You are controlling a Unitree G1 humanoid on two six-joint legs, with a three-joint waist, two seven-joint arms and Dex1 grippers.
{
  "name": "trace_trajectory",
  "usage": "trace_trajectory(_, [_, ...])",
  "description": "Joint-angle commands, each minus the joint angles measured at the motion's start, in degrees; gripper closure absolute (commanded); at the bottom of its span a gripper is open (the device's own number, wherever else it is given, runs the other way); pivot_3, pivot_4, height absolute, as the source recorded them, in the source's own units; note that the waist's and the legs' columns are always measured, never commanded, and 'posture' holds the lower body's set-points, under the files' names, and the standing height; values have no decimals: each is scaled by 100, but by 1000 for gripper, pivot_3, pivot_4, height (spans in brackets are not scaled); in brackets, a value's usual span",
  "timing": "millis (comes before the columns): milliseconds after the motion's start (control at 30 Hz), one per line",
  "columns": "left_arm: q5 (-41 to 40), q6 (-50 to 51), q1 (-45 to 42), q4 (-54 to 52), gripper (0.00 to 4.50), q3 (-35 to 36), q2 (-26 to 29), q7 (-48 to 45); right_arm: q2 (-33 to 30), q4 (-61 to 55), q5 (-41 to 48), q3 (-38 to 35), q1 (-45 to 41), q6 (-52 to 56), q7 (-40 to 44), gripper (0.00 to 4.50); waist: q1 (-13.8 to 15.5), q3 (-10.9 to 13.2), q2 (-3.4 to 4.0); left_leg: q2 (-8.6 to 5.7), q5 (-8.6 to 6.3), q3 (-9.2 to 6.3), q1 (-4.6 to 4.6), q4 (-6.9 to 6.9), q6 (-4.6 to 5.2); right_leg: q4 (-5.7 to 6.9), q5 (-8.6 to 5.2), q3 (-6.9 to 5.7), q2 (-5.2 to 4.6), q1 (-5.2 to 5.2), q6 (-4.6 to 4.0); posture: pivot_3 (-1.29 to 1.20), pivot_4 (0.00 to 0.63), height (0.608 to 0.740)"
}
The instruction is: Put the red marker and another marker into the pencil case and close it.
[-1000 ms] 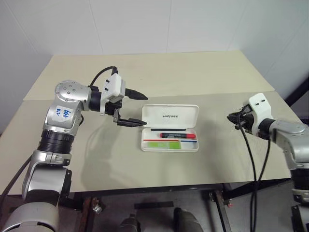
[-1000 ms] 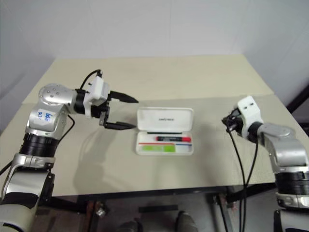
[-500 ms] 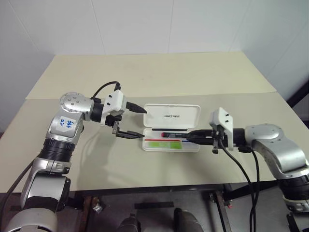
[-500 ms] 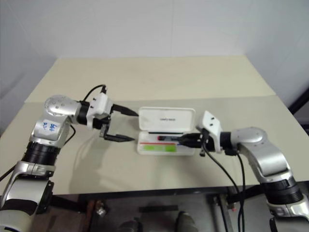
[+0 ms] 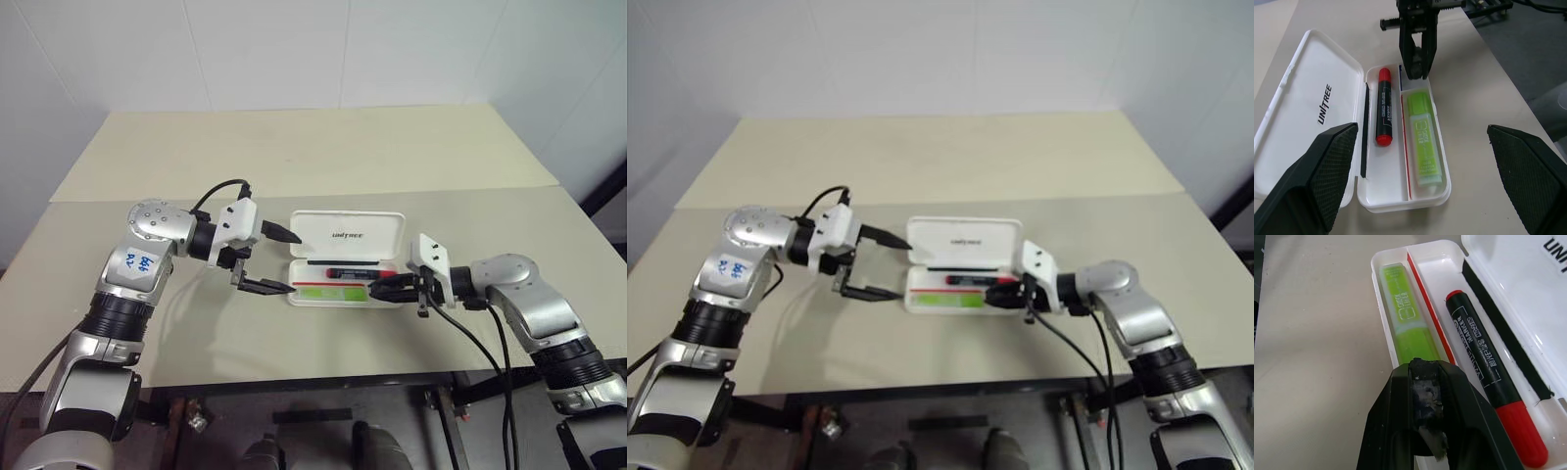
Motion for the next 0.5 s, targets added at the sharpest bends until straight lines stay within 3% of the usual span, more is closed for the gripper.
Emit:
trace_trajectory(33, [-94,32,-7,-207,0,89,73,45,60,82,-57,-6,-134,-216,119,4111,1,0,0,-1,0,0,0,0,0,-1,0,0,0,1,0,0,150,740])
trace_trajectory(67, [-92,30,-11,-205,0,89,72,47,71,131,-81,-10,-148,-248,138,4111,2,0,0,-1,0,0,0,0,0,0,0,1,0,0,0,0,150,740])
trace_trajectory(467, [-46,-82,-167,-16,0,85,64,31,-6,213,-67,-257,-403,-426,295,21,1,0,0,-1,0,0,0,0,-1,0,0,0,0,0,0,0,150,740])
trace_trajectory(500, [-45,-90,-180,1,0,84,58,32,-33,146,-30,-295,-398,-416,310,21,2,0,0,-1,0,0,0,0,-1,-1,0,0,0,0,0,0,150,740])
